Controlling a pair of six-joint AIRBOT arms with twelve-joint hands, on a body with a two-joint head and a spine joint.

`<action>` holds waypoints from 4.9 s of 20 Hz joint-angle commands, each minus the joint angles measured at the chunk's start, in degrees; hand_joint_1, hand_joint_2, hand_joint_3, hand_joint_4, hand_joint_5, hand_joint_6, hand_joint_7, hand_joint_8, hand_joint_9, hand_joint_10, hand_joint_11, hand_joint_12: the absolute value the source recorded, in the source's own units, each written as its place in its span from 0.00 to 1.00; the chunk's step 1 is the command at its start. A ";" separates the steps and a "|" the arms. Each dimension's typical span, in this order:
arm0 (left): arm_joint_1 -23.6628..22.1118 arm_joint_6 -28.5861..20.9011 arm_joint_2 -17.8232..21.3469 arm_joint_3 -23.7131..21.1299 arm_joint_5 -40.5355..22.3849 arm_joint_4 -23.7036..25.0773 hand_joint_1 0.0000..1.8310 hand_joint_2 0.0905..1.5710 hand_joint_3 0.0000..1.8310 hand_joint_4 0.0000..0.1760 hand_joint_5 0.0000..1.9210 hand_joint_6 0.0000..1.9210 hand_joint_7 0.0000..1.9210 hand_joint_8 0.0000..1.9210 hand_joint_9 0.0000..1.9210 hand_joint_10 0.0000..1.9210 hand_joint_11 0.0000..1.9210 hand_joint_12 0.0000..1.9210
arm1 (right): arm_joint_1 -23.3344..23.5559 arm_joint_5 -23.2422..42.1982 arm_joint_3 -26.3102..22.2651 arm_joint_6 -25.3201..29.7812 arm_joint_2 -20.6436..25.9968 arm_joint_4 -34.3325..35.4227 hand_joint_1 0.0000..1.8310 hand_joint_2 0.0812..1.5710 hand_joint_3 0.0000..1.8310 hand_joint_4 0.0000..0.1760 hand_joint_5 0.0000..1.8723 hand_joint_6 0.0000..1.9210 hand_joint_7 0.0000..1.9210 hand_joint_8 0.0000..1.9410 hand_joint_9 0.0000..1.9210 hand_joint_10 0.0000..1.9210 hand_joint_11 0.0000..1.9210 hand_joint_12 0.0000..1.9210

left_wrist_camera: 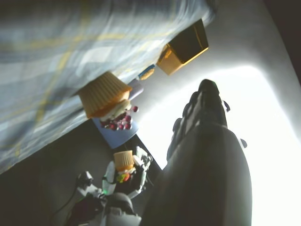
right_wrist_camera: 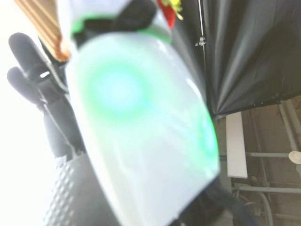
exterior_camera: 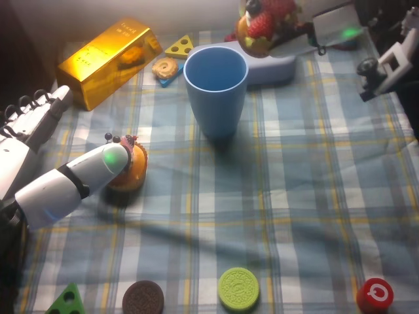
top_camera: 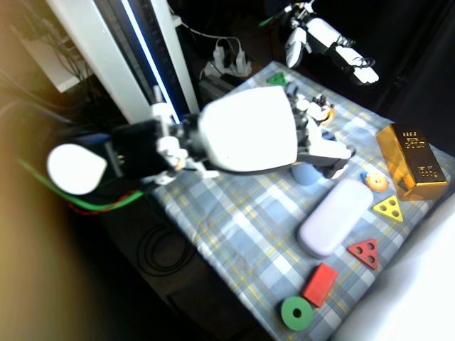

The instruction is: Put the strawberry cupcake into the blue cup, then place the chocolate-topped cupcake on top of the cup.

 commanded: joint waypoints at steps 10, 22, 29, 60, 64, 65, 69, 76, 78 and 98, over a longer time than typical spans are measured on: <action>-0.59 -0.34 0.00 0.55 -6.31 2.75 0.00 0.48 0.00 0.35 0.03 0.00 0.02 0.00 0.00 0.00 0.00 0.00 | 1.68 5.66 2.99 0.23 -5.24 4.84 0.56 0.70 0.00 0.53 0.51 0.53 0.59 0.01 0.43 0.39 0.24 0.81; -0.68 -0.35 0.03 0.65 -6.10 2.93 0.00 0.47 0.00 0.38 0.02 0.00 0.02 0.00 0.00 0.00 0.00 0.00 | -0.16 5.67 4.88 0.24 -8.90 5.66 0.48 0.81 0.00 0.61 0.35 0.77 0.43 0.00 0.25 0.40 0.10 0.83; -0.67 -0.35 -0.04 0.61 -6.18 2.91 0.00 0.48 0.00 0.43 0.02 0.00 0.02 0.00 0.00 0.00 0.00 0.00 | -1.22 5.66 5.17 0.81 -8.98 6.06 0.37 0.79 0.00 0.00 0.39 0.10 0.41 0.00 0.29 0.26 0.09 0.75; -0.78 -0.36 0.07 0.47 -6.00 2.90 0.00 0.49 0.00 0.44 0.03 0.00 0.02 0.00 0.00 0.00 0.00 0.00 | -2.38 4.56 6.54 3.99 -9.08 2.47 0.26 0.78 0.00 0.00 0.32 0.00 0.35 0.00 0.36 0.01 0.12 0.52; -0.80 -0.36 0.07 0.47 -5.88 2.89 0.00 0.48 0.00 0.48 0.03 0.00 0.02 0.00 0.00 0.00 0.00 0.00 | -2.38 4.56 6.45 4.37 -9.07 2.21 0.32 0.78 0.00 0.00 0.31 0.00 0.32 0.00 0.33 0.00 0.06 0.56; -0.81 -0.36 0.07 0.48 -5.87 2.89 0.00 0.48 0.00 0.51 0.02 0.00 0.02 0.00 0.00 0.00 0.00 0.00 | -2.38 4.55 6.38 4.38 -9.07 2.18 0.30 0.74 0.00 0.00 0.30 0.00 0.30 0.00 0.29 0.00 0.01 0.60; -0.88 -0.36 0.09 0.47 -5.76 2.89 0.00 0.49 0.00 0.32 0.02 0.00 0.02 0.00 0.00 0.00 0.00 0.00 | -2.38 3.77 6.29 4.75 -9.02 0.86 0.24 0.72 0.00 0.00 0.27 0.00 0.27 0.00 0.26 0.00 0.00 0.66; -0.93 -0.36 0.13 0.41 -5.72 2.86 0.00 0.48 0.00 0.47 0.02 0.00 0.02 0.00 0.00 0.00 0.00 0.00 | -2.38 3.24 6.01 5.12 -9.01 -0.02 0.20 0.72 0.00 0.00 0.26 0.00 0.23 0.00 0.23 0.00 0.00 0.57; -1.02 -0.36 0.32 0.41 -5.50 2.86 0.00 0.49 0.00 0.36 0.03 0.00 0.03 0.01 0.01 0.00 0.00 0.00 | -2.38 3.02 5.99 5.12 -8.99 -0.35 0.18 0.68 0.00 0.00 0.24 0.00 0.22 0.00 0.22 0.00 0.00 0.58; -3.35 -0.35 1.73 2.68 3.10 4.86 0.26 0.47 0.00 0.39 0.08 0.00 0.08 0.00 0.01 0.00 0.00 0.00 | -5.82 3.07 -14.03 -6.79 13.82 6.10 0.00 0.54 0.00 0.07 0.00 0.00 0.00 0.00 0.00 0.00 0.00 0.00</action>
